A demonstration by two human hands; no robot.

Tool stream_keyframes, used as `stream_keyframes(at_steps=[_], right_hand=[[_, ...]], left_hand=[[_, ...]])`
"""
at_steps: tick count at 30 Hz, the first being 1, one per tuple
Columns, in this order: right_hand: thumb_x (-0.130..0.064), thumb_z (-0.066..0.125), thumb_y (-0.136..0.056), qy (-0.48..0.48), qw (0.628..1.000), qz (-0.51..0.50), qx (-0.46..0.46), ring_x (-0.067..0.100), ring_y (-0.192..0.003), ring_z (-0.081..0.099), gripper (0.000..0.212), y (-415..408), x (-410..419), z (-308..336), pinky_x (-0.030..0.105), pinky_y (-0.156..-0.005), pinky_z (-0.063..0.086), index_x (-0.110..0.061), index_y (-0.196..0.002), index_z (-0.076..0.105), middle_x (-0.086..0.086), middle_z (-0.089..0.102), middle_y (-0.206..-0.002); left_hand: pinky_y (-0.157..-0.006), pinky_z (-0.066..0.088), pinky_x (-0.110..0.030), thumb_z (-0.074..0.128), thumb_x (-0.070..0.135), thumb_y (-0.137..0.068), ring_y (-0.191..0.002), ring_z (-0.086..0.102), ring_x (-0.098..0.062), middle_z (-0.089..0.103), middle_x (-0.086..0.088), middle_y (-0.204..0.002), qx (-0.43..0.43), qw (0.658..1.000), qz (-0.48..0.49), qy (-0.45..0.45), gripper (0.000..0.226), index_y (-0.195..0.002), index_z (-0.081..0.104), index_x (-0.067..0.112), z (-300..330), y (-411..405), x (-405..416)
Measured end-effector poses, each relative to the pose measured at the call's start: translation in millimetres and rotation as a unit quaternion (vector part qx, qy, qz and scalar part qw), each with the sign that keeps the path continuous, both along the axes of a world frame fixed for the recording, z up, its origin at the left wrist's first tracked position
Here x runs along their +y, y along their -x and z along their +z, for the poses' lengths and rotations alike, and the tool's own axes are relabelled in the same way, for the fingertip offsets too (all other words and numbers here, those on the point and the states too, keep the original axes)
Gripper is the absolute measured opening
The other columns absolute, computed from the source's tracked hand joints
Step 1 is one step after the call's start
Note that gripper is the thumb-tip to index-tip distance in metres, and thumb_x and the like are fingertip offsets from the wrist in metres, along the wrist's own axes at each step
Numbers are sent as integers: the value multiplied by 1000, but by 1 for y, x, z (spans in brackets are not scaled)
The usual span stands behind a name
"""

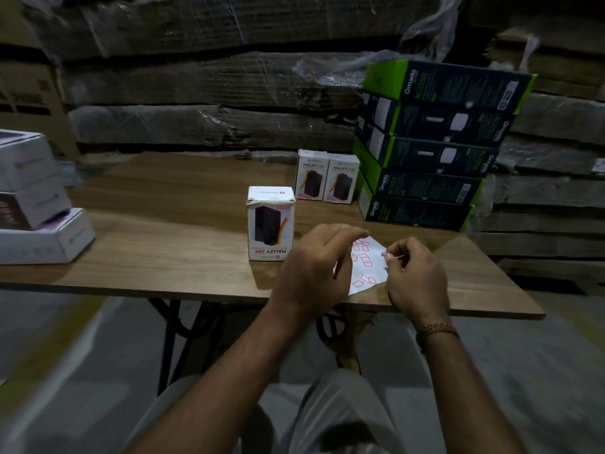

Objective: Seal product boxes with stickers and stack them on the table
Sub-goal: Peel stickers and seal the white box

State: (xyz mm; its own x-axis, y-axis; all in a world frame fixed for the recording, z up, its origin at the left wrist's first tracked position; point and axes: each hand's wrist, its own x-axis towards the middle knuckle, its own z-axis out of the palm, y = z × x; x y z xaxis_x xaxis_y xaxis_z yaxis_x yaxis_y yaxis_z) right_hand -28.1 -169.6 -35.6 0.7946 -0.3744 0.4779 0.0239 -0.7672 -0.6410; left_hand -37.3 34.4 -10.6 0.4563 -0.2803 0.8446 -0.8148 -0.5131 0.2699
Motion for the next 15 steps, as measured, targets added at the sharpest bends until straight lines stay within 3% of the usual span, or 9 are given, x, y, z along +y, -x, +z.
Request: stream_keyframes(at_steps=[3, 7, 12, 15], right_hand=[[-22, 70, -98, 15, 999, 17, -41, 19, -93, 60, 14, 2, 3, -1, 42, -79, 53, -29, -91, 62, -12, 61, -94], [-9, 71, -96, 55, 992, 52, -101, 18, -91, 60, 14, 8, 12, 4, 46, -80, 55, -21, -93, 65, -7, 63, -92], [-4, 75, -93, 41, 981, 128, -144, 3, -88, 64, 16, 18, 44, 30, 15, -77, 49, -19, -94, 72, -11, 69, -90], [-9, 78, -93, 30, 971, 180, -154, -1, -90, 67, 12, 16, 71, 53, 12, -76, 50, -20, -96, 75, -16, 71, -91]], left_hand=[[-90, 56, -40, 63, -2, -92, -109, 68, -27, 74, -13, -116, -96, 993, 45, 47, 30, -118, 76, 1, 14, 7, 17], [-100, 49, -45, 67, 5, -94, -123, 62, -36, 65, -18, -134, -148, 972, 169, 74, 28, -121, 75, 4, 31, -4, 48], [-112, 42, -55, 72, 26, -97, -146, 43, -34, 41, -15, -162, -41, 971, 218, 91, 46, -140, 62, 11, 22, -33, 78], [-106, 52, -56, 74, 35, -97, -151, 39, -26, 27, -6, -171, 53, 975, 183, 110, 70, -157, 42, 19, 6, -40, 85]])
